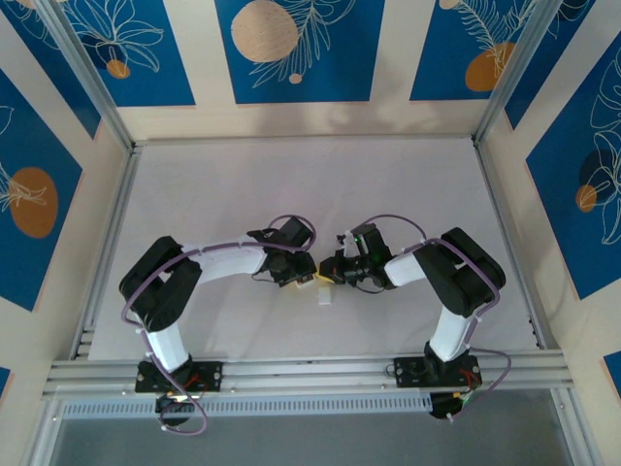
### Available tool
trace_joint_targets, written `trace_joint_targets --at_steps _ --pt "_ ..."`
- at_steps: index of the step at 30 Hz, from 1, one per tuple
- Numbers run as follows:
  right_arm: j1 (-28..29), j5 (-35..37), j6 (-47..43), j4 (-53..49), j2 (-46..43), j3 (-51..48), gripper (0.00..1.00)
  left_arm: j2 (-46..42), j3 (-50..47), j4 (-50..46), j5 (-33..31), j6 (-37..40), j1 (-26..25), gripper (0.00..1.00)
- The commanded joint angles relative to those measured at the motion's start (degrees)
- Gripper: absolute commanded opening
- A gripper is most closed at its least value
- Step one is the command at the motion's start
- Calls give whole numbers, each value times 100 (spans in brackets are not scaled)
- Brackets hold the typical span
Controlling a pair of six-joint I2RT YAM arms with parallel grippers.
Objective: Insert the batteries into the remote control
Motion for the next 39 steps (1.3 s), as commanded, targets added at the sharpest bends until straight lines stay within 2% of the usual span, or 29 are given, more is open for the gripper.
trace_joint_targets --at_steps 1,16,22,27,39 --pt "11 -62 37 -137 18 -52 0 116 20 -410 -19 124 53 52" --pt "16 -78 58 -97 39 -52 0 530 276 -825 -23 415 48 53" --pt "19 -74 63 -72 48 -52 0 696 429 -1098 -99 584 45 57" --pt "4 -64 71 -92 5 -62 0 618 436 -1005 -19 549 45 63" --pt "-69 47 -72 -487 -328 -21 2 259 598 -1027 -14 484 51 67"
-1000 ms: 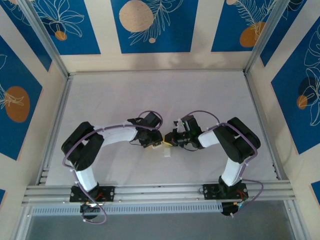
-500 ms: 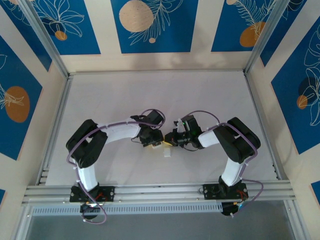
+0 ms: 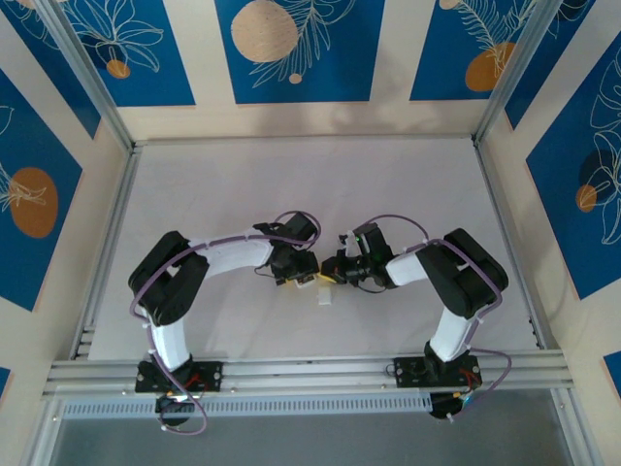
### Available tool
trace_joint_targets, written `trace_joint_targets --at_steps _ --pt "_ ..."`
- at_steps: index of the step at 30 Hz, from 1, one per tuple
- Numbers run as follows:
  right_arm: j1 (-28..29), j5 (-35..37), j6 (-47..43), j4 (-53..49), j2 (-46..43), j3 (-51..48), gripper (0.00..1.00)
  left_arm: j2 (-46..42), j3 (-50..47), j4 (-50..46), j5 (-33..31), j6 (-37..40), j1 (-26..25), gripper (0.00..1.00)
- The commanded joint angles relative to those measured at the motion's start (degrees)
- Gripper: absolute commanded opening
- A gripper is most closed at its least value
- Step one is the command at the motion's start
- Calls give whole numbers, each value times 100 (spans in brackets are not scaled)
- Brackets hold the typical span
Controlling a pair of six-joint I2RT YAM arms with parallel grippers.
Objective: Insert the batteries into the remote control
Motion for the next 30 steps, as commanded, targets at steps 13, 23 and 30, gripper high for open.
trace_joint_targets --at_steps 13,23,30 --pt "-21 31 -297 -644 -451 117 21 -778 -300 68 -123 82 124 74" --pt "118 -91 -385 -643 -214 384 31 -1026 -983 1091 146 403 575 65" --pt "226 -135 -422 -672 66 563 31 -877 -1182 1244 198 421 665 63"
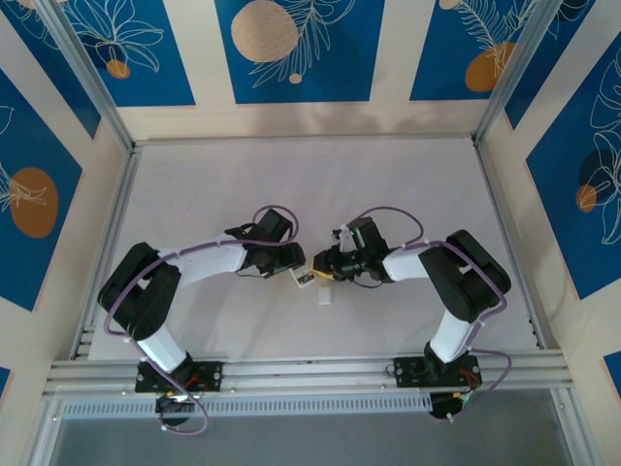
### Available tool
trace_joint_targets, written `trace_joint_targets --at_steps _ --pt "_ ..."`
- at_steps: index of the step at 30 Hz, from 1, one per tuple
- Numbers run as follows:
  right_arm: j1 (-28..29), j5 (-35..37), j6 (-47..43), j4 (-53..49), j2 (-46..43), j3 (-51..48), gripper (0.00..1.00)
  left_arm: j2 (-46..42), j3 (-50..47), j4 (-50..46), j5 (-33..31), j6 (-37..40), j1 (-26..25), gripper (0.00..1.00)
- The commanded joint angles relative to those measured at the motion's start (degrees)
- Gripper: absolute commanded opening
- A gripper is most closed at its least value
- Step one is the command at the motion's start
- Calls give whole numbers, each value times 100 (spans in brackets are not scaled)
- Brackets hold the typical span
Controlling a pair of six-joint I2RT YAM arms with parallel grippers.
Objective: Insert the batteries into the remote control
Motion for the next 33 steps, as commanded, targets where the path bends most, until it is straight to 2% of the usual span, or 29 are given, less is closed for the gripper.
trace_joint_targets --at_steps 1,15,22,33 --pt "59 -130 -123 -133 166 121 30 129 -104 152 152 108 72 63" --pt "112 8 -460 -478 203 67 27 443 -139 302 291 58 74 53" --pt "113 38 -560 -564 214 65 24 490 -144 254 267 39 82 53" --pt "121 129 -836 -833 215 78 27 538 -113 232 294 10 80 52"
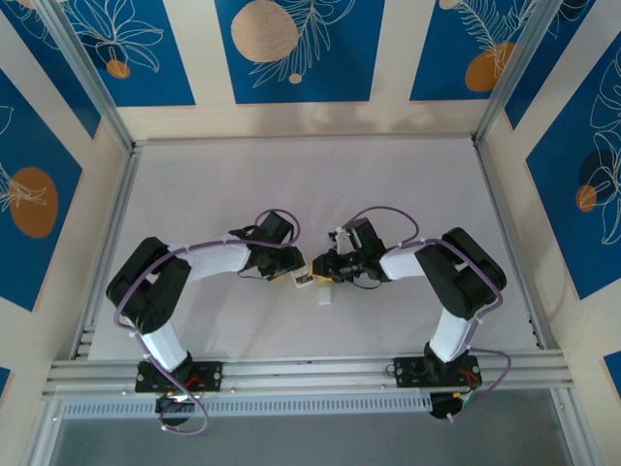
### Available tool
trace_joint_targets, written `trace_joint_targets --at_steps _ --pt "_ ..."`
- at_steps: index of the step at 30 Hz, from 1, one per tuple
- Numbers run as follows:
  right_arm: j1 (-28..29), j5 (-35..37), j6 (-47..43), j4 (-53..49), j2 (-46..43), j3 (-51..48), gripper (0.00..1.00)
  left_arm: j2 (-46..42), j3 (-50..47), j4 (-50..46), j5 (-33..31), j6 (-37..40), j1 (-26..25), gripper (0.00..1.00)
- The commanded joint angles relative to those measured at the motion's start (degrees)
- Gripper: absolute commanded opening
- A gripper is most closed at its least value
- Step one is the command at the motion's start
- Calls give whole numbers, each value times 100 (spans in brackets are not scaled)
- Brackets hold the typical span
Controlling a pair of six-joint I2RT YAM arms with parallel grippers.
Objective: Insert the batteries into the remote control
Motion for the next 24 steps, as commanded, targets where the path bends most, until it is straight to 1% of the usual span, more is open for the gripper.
trace_joint_targets --at_steps 1,9,18,24 --pt "58 157 -297 -610 79 -13 27 202 -58 20 103 13 43 52" --pt "152 592 -670 -1227 80 85 24 218 -52 4 117 13 44 52" --pt "223 867 -751 -1626 235 247 21 232 -43 14 147 15 45 52" --pt "335 1331 -901 -2088 270 323 18 249 -59 19 152 2 45 52"
